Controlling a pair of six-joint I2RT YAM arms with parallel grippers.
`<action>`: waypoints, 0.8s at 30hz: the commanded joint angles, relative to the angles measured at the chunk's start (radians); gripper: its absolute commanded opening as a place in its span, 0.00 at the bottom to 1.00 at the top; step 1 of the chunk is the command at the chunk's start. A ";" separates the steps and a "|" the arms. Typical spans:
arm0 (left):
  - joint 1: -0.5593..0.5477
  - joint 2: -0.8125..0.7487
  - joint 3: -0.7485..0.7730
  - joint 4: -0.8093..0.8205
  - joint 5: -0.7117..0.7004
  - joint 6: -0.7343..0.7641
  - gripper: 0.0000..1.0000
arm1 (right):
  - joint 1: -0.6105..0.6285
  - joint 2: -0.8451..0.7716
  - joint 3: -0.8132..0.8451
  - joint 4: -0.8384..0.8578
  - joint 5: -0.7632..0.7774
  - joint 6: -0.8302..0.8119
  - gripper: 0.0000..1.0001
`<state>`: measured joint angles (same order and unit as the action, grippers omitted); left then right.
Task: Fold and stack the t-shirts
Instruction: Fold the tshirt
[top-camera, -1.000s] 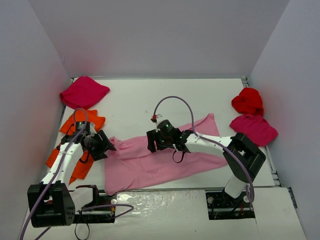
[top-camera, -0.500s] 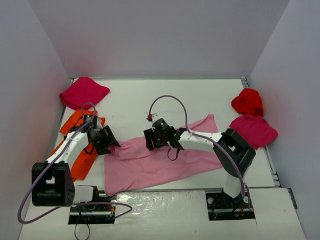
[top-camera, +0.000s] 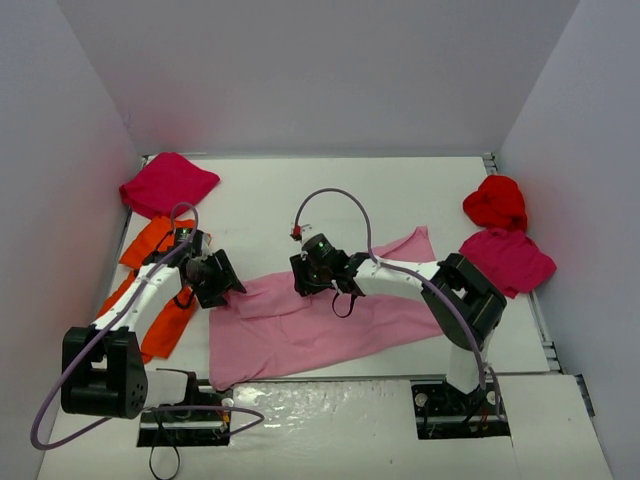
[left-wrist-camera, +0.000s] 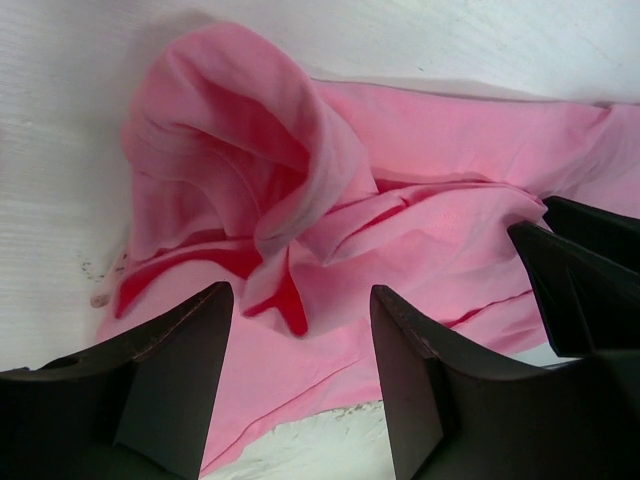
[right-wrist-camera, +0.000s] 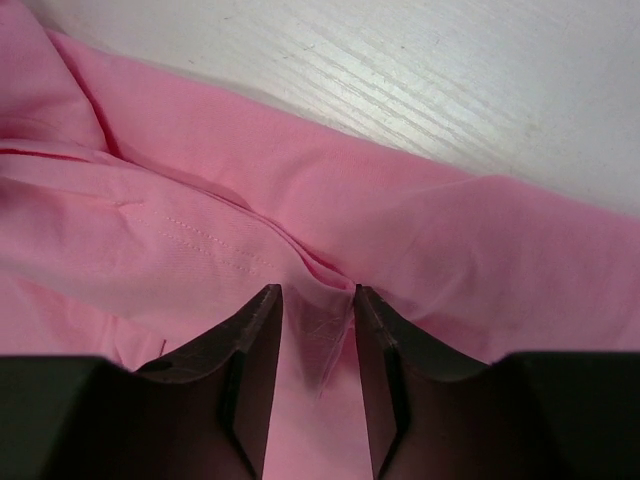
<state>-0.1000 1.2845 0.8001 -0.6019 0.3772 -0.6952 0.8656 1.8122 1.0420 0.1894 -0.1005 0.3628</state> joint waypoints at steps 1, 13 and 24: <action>-0.048 -0.062 0.062 -0.019 -0.038 -0.033 0.54 | 0.003 -0.046 0.016 0.028 0.001 -0.006 0.25; -0.082 -0.083 0.052 -0.048 -0.068 -0.044 0.53 | 0.009 -0.115 -0.033 0.023 -0.018 0.018 0.00; -0.106 -0.065 0.062 -0.038 -0.078 -0.050 0.54 | 0.043 -0.257 -0.116 -0.008 0.002 0.055 0.02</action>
<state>-0.1952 1.2343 0.8082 -0.6483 0.3122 -0.7323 0.8922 1.6283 0.9481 0.1673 -0.1154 0.3925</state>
